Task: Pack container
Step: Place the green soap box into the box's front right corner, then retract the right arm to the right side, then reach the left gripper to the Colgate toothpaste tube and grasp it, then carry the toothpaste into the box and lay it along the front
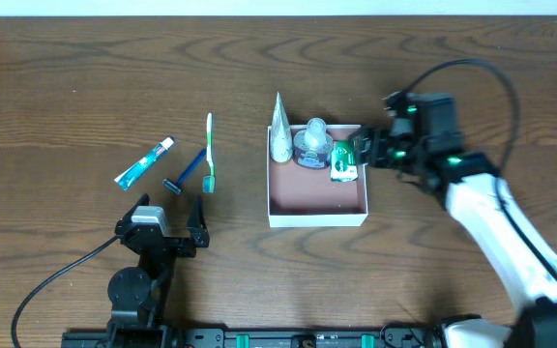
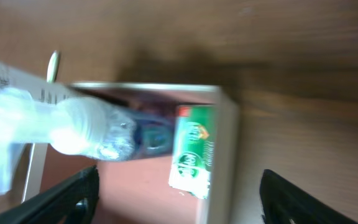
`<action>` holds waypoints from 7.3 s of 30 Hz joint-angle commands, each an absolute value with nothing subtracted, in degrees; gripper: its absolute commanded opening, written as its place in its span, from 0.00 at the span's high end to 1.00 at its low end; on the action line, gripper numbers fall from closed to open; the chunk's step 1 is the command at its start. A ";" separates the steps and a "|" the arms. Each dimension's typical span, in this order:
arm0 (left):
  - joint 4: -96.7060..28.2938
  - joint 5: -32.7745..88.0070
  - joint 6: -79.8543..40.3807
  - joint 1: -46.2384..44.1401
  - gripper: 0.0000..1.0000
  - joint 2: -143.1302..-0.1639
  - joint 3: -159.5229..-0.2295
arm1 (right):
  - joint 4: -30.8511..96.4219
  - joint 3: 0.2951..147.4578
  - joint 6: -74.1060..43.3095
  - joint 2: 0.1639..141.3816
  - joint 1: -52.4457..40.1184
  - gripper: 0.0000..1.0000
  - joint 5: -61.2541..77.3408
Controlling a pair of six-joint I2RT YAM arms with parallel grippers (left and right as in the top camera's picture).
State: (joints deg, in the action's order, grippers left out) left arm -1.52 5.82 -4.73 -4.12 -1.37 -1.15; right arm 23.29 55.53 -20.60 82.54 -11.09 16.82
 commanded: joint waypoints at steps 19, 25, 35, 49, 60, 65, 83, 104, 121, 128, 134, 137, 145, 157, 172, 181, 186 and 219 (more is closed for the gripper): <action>-3.57 6.87 -5.23 -3.77 0.02 -1.37 -0.27 | 32.80 59.61 -26.30 71.16 15.35 0.01 4.08; -2.28 10.26 -6.42 -3.77 0.02 -1.37 -0.30 | 32.80 59.61 -26.30 71.16 15.35 0.01 4.08; -12.38 9.63 -13.87 -1.76 0.02 -16.99 -18.57 | 32.80 59.61 -26.33 71.16 15.38 0.01 4.08; -51.79 9.67 0.21 1.06 0.02 -67.88 -71.29 | 32.80 59.61 -26.30 71.16 15.38 0.01 4.08; -48.42 -5.61 0.67 3.70 0.02 -81.60 -72.86 | 32.82 59.61 -26.30 71.16 15.38 0.01 4.08; -46.28 1.54 12.71 5.41 0.02 -88.18 -72.86 | 32.80 59.61 -26.30 71.16 15.38 0.01 4.05; -41.28 3.51 18.00 11.14 0.02 -105.67 -72.86 | 32.82 59.61 -26.30 71.16 15.38 0.01 4.08; -34.39 3.70 18.41 11.81 0.12 -113.51 -72.66 | 32.82 59.61 -26.30 71.16 15.38 0.01 4.08; -34.17 6.90 8.80 11.77 0.87 -113.80 -72.66 | 32.82 59.61 -26.33 71.16 15.38 0.01 4.05; -36.93 8.45 4.40 11.77 0.89 -111.09 -74.13 | 32.82 59.61 -26.30 71.16 15.35 0.01 4.08; -44.42 16.38 4.51 11.70 0.89 -103.24 -81.47 | 32.82 59.61 -26.30 71.16 15.38 0.01 4.08; -47.86 26.06 7.73 11.14 0.89 -97.76 -84.40 | 32.82 59.61 -26.30 71.16 15.38 0.01 4.08; -52.82 47.72 21.02 1.50 0.89 -82.61 -84.62 | 32.82 59.61 -26.30 71.16 15.38 0.01 4.08; -52.90 32.53 22.92 -25.28 0.93 -82.41 -84.55 | 32.82 59.61 -26.33 71.16 15.38 0.01 4.08; -52.93 13.85 35.51 -37.41 0.94 -99.26 -84.55 | 32.82 59.61 -26.33 71.16 15.38 0.01 4.08; -53.17 13.85 45.36 -40.01 0.94 -102.15 -84.55 | 32.82 59.61 -26.30 71.16 15.38 0.01 4.08; -53.15 12.47 53.87 -42.50 0.94 -102.15 -84.55 | 32.82 59.61 -26.30 71.16 15.38 0.01 4.08; -52.56 4.21 23.97 -44.64 0.34 -71.96 -84.66 | 32.82 59.61 -26.30 71.16 15.38 0.01 4.08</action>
